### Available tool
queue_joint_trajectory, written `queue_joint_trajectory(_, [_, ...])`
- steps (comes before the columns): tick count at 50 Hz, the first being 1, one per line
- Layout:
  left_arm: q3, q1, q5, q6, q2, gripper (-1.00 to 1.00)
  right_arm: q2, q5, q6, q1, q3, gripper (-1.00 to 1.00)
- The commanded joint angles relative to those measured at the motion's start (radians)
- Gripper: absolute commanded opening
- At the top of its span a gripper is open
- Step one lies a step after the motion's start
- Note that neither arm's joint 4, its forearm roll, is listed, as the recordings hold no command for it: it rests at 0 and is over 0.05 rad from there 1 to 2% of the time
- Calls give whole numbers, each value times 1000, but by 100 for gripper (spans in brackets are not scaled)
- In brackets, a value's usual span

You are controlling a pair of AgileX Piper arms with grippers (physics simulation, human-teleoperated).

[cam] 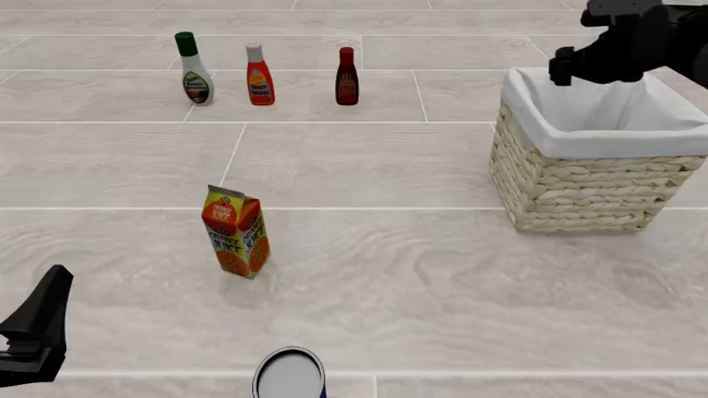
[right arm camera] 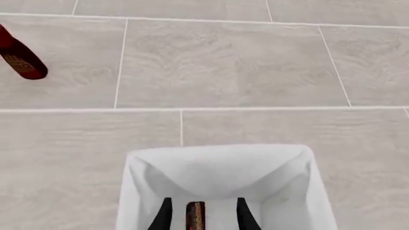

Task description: Pick the chocolate pudding and place it in the basket.

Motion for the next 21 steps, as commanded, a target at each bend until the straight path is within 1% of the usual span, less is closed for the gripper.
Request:
queue_joint_trajectory(1, [0,0,0,0,0,100,2,5,1,9,-7,100])
queue_joint_trajectory(21, [0,0,0,0,0,100,-13,23,3,19,-29,100])
